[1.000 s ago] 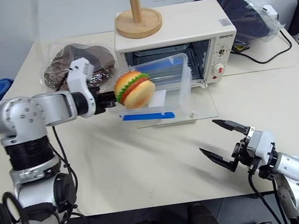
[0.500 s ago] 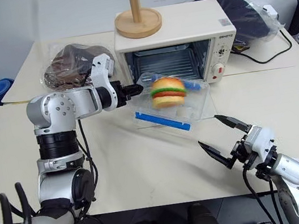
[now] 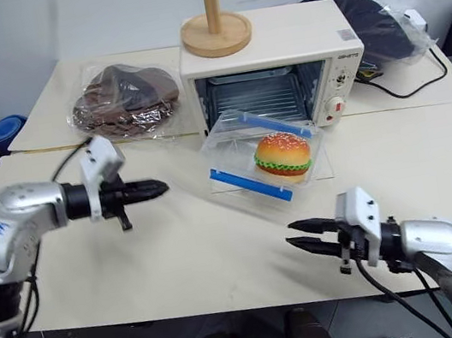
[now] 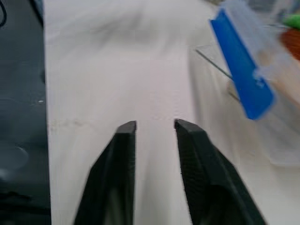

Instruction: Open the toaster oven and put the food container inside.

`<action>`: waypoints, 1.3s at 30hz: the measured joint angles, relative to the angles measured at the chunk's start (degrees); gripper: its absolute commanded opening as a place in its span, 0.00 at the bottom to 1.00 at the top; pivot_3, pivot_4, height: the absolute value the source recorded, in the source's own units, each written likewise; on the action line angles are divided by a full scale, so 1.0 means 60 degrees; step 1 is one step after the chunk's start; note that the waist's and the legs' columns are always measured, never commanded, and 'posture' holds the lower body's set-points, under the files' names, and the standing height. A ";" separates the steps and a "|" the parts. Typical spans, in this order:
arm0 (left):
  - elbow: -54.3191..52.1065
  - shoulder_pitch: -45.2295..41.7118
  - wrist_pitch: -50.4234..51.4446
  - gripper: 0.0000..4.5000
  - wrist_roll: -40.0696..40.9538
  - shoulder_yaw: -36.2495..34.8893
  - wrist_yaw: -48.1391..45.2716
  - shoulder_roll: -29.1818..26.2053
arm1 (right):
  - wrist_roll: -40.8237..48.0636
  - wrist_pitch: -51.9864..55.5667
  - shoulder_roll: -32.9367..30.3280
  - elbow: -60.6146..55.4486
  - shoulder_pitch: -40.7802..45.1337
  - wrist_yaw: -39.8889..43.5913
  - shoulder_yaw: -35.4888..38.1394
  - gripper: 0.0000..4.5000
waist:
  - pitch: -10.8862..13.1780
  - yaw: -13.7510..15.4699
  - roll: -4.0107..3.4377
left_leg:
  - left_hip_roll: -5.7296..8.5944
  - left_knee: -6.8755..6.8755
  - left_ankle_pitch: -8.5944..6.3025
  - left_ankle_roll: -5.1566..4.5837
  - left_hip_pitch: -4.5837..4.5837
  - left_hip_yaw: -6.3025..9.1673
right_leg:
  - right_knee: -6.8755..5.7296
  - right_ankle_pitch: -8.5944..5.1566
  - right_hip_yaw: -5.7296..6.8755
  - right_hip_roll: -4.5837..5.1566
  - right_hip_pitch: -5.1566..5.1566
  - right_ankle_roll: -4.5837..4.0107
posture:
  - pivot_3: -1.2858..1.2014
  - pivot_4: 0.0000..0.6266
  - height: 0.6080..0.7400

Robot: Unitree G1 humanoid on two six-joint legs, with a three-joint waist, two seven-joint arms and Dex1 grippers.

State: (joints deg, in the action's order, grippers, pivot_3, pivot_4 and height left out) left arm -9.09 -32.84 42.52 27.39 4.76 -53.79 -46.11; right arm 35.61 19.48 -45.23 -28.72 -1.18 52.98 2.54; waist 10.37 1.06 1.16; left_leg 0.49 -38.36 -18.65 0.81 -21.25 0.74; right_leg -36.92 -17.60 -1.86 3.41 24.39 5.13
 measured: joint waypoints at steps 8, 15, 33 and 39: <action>0.0694 -0.0205 -0.1060 0.00 -0.0521 0.0686 0.1039 0.2949 | -0.1284 0.0275 0.0452 0.1669 0.2197 -0.0652 -0.0399 0.01 | 0.0000 0.0049 0.0003 | 0.0013 -0.0075 -0.0033 -0.0053 -0.0045 -0.0012 | -0.0004 0.0012 0.0000 -0.0001 0.0013 0.0024 | 0.52 0.24 1.00; 0.2164 -0.1190 -0.1356 0.00 -0.0946 0.0473 0.2531 0.4653 | -0.2363 -0.0445 0.0967 0.3607 0.3694 -0.0580 -0.0594 0.01 | 0.0000 -0.0031 0.0002 | 0.0004 -0.0097 -0.0036 -0.0054 -0.0041 -0.0030 | -0.0023 0.0017 -0.0006 -0.0015 0.0019 0.0033 | 0.52 0.24 1.00; 0.3275 -0.1363 -0.2382 0.00 -0.1751 0.0104 0.3207 0.5130 | -0.3587 -0.0730 0.0999 0.5690 0.5113 -0.0080 -0.0668 0.01 | 0.0000 -0.0031 0.0002 | 0.0006 -0.0098 -0.0038 -0.0053 -0.0049 -0.0041 | -0.0025 0.0020 -0.0005 -0.0006 0.0029 0.0039 | 0.52 0.24 1.00; 0.3272 -0.1291 -0.2389 0.00 -0.1791 0.0089 0.3193 0.5236 | -0.3777 -0.0934 0.1456 0.6046 0.5085 -0.0584 -0.0665 0.01 | 0.0000 -0.0124 0.0001 | 0.0002 -0.0097 -0.0037 -0.0051 -0.0049 -0.0043 | -0.0028 0.0020 -0.0006 -0.0009 0.0032 0.0039 | 0.52 0.24 1.00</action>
State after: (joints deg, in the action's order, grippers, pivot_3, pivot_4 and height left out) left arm 10.54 -40.58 28.19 16.64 5.29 -34.63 -14.70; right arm 12.94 13.88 -36.49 7.56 29.33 49.47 -1.46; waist 10.37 0.32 1.17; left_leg 0.50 -38.95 -18.87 0.51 -21.54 0.48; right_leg -37.09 -17.47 -1.90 3.36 24.59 5.37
